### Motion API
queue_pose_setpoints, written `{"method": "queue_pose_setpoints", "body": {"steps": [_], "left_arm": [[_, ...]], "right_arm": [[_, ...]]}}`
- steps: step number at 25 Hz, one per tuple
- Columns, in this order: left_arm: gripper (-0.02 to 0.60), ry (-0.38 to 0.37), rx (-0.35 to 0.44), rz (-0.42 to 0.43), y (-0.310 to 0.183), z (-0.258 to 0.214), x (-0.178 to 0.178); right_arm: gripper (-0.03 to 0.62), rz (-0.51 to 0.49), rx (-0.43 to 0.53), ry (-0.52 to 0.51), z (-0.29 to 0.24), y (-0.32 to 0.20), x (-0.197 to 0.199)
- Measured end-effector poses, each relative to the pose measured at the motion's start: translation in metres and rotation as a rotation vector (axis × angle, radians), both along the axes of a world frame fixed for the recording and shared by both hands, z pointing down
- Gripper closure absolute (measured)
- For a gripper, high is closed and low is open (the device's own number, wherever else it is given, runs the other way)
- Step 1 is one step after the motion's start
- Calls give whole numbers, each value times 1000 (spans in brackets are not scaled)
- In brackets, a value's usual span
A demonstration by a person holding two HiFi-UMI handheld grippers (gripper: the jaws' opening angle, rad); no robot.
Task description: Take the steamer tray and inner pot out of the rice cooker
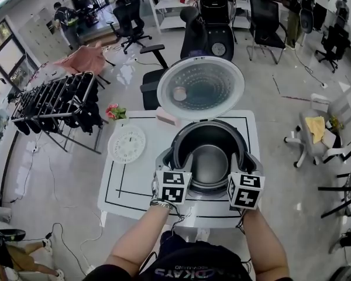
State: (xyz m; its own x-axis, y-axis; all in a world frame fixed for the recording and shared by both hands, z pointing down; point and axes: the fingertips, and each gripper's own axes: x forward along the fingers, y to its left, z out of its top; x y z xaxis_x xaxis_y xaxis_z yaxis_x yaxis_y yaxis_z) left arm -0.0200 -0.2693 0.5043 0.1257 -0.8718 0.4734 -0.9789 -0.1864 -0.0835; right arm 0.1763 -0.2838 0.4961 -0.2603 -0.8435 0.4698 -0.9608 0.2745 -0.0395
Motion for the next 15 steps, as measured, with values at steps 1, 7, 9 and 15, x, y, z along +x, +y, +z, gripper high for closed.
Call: {"method": "queue_pose_setpoints", "body": {"steps": [1,7,9,15], "left_arm": [[336,0,0,-2,0,-2,1],[345,-16,-8,-21,2,-4,1],[354,-18,-5,-32,0,-1,-2],[436,-9,-19,-96,-2,8,-15]], "right_arm": [[468,4,0,0,0,0,1],[470,13,11,6,0,1,1],[471,17,8,1,-1,1,1],[474,19,32,10,-9,6,0]]}}
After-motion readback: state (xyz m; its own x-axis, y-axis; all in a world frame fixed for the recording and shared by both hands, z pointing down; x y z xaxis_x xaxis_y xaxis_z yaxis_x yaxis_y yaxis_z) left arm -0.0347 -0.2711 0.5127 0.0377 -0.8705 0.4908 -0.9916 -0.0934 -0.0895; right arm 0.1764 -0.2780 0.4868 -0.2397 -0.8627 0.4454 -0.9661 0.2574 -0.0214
